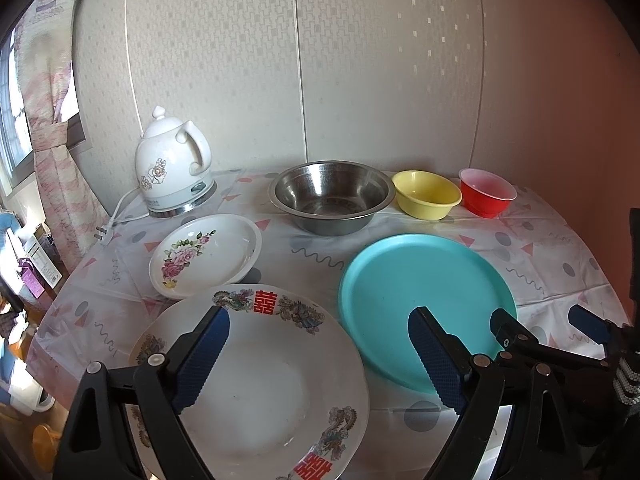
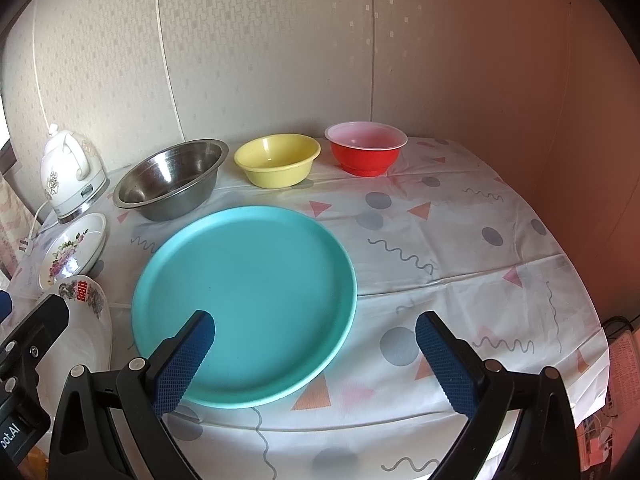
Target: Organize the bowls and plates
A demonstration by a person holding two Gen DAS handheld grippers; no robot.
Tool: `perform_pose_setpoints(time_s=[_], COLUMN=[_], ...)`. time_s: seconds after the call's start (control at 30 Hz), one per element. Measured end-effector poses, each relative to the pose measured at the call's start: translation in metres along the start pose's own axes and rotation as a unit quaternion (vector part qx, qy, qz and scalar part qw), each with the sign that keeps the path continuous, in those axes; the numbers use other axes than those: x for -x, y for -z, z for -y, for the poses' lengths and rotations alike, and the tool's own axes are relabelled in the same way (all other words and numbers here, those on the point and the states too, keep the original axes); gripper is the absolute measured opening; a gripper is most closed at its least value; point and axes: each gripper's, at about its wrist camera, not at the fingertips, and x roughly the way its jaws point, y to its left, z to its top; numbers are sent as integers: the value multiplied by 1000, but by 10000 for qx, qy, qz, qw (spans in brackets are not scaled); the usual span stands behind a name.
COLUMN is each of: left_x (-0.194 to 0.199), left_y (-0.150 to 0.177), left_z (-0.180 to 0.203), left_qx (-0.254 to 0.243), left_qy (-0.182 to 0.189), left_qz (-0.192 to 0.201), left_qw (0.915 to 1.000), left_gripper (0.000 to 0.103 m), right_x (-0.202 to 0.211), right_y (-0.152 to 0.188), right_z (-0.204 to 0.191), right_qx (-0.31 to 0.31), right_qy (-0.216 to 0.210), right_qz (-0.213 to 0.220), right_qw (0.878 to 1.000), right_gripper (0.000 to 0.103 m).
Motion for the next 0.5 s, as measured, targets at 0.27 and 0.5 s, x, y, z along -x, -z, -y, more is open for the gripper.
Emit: perform_pose_setpoints(time_s=[0.27, 0.5], left_x=[-3, -4], left_y=[1, 1], left_z=[1, 1], left_qx=[-7, 4], left_qy=[20, 17], left_qz=[-64, -72], left_qw=[10000, 10000], left_gripper=[92, 92], right_x=[0, -1], right_y=[0, 0], right_z=[0, 0], right_qx=[-6, -11], right_qy=[-21, -23], right_qz=[-11, -27], right_qw=[10000, 10000], right_gripper=[102, 102])
